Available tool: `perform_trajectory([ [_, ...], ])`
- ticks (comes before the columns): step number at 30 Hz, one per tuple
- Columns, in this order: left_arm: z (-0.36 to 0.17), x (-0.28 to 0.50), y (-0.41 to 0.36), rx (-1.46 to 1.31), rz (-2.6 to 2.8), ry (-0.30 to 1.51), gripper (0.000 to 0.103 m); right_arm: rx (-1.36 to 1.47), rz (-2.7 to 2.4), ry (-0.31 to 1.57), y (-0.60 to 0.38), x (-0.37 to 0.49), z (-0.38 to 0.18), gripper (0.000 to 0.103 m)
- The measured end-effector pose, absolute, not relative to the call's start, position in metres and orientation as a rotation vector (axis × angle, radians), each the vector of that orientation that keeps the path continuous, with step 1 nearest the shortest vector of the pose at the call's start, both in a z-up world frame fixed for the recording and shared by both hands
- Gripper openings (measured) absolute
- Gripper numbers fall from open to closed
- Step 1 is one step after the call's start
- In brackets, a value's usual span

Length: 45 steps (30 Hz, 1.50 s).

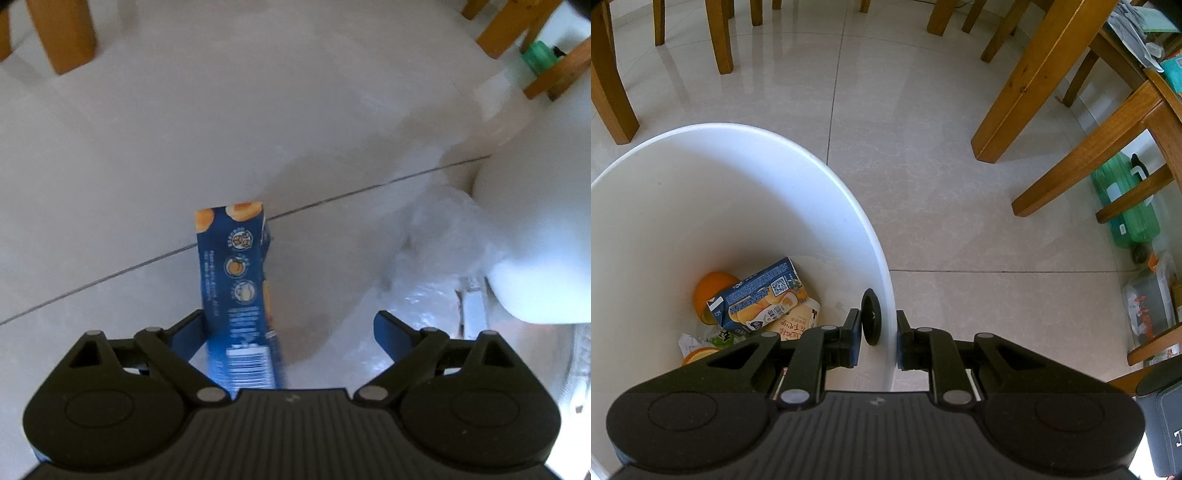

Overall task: Collect trash
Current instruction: 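Lower the left tool onto the blue juice carton and close it, then carry the blue carton with the left tool into the bin and release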

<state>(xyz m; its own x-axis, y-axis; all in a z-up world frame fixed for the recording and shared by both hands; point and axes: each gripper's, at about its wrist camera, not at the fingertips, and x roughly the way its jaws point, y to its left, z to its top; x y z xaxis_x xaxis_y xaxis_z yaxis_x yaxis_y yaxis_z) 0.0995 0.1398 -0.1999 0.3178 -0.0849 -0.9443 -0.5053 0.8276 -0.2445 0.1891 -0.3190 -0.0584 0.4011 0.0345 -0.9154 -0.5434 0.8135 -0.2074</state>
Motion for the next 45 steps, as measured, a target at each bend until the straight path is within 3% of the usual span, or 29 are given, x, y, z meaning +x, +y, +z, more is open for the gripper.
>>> perform_trajectory([
  [7,-0.19,0.097,0.137,-0.478,0.489,1.174,0.092,-0.542,0.38,1.102,-0.316,0.188,-0.06,0.022],
  [9,-0.189,0.098,0.138,-0.478,0.512,1.161,0.084,-0.542,0.379,1.102,-0.316,0.188,-0.06,0.022],
  [11,-0.19,0.097,0.136,-0.487,0.524,1.163,0.068,-0.544,0.382,1.101,-0.316,0.188,-0.06,0.022],
  [23,-0.192,0.091,0.122,-0.483,0.524,1.15,0.031,-0.547,0.384,1.099,-0.315,0.188,-0.06,0.022],
  [37,-0.184,0.094,0.121,-0.53,0.512,1.125,0.031,-0.552,0.387,1.098,-0.314,0.187,-0.06,0.022],
  [45,-0.12,0.093,0.111,-0.541,0.457,1.096,0.031,-0.539,0.382,1.106,-0.315,0.188,-0.06,0.022],
])
